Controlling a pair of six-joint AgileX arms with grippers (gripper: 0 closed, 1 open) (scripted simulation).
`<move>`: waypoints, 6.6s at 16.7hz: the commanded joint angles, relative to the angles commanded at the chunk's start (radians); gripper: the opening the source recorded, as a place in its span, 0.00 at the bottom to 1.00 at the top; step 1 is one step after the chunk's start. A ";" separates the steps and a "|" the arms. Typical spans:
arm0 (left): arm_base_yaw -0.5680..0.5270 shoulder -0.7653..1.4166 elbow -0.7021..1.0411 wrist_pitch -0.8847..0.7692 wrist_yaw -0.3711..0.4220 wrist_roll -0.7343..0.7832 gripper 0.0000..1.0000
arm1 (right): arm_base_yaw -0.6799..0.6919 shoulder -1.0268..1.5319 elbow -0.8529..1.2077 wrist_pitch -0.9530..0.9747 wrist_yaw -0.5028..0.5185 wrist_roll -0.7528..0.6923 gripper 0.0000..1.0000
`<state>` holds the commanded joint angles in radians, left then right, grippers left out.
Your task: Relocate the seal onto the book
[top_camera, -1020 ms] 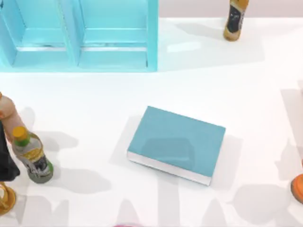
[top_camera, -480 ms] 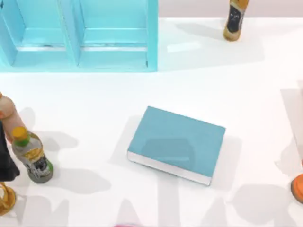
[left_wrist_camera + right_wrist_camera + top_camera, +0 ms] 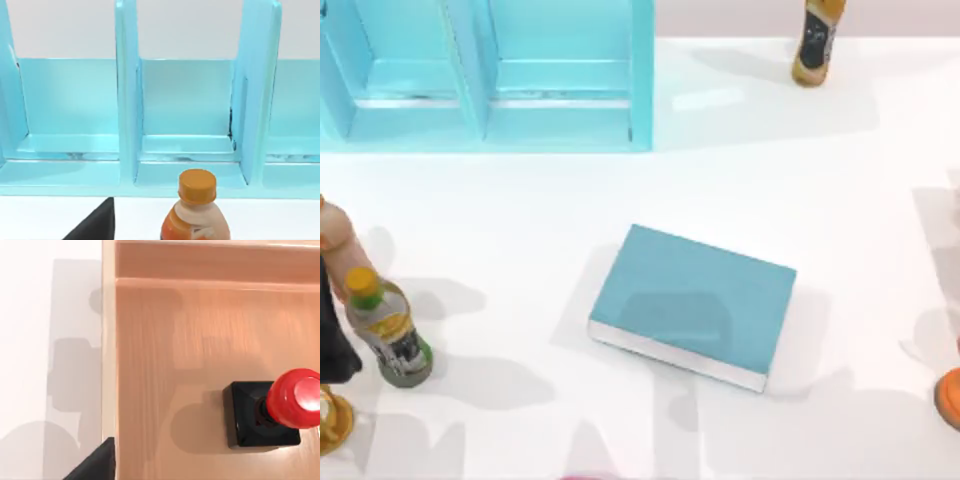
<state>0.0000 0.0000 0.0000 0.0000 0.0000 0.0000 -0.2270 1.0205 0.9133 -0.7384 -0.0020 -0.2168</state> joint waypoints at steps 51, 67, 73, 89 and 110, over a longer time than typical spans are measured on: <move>0.000 0.000 0.000 0.000 0.000 0.000 1.00 | -0.194 0.955 0.487 -0.258 0.001 -0.188 0.00; 0.000 0.000 0.000 0.000 0.000 0.000 1.00 | 0.181 0.823 0.852 -0.766 0.001 0.186 0.00; 0.000 0.000 0.000 0.000 0.000 0.000 1.00 | 0.217 0.806 0.884 -0.805 -0.001 0.226 0.00; 0.000 0.000 0.000 0.000 0.000 0.000 1.00 | 0.900 1.196 1.111 -0.640 0.008 0.915 0.00; 0.000 0.000 0.000 0.000 0.000 0.000 1.00 | 0.911 1.203 1.136 -0.656 0.008 0.926 0.68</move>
<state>0.0000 0.0000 0.0000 0.0000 0.0000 0.0000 0.6843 2.2238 2.0490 -1.3946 0.0062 0.7094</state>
